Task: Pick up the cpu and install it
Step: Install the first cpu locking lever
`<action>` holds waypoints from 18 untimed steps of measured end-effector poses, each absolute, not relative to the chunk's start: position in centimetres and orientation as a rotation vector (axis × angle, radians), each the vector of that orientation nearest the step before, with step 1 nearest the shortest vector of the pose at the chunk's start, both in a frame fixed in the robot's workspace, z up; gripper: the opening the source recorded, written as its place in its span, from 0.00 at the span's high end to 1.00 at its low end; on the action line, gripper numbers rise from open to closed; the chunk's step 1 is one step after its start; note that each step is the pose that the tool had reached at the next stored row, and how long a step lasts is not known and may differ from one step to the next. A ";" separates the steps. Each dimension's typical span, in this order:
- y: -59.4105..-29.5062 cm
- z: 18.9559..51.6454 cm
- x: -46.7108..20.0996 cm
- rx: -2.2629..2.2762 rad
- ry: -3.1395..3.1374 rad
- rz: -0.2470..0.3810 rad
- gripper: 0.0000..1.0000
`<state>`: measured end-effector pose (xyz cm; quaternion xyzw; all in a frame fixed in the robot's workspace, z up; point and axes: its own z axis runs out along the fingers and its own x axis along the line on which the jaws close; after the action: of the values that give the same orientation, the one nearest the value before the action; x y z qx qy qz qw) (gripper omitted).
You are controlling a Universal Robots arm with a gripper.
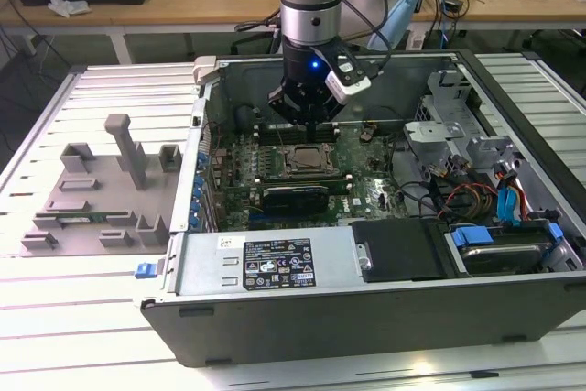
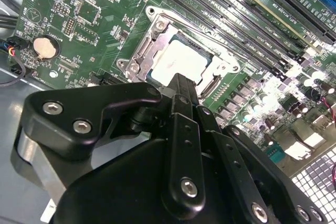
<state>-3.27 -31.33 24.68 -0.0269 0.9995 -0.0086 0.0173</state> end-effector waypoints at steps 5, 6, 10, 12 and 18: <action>-31.3 24.7 -3.4 -0.084 3.106 -0.027 0.89; -31.3 24.7 -3.5 -0.084 3.106 -0.027 0.89; -31.3 24.7 -4.1 -0.084 3.106 -0.027 0.89; -31.3 24.7 -4.4 -0.084 3.106 -0.027 0.89; -31.3 24.7 -5.8 -0.084 3.106 -0.027 0.89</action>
<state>-5.77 -31.33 24.69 -0.0270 0.9994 -0.0087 0.0173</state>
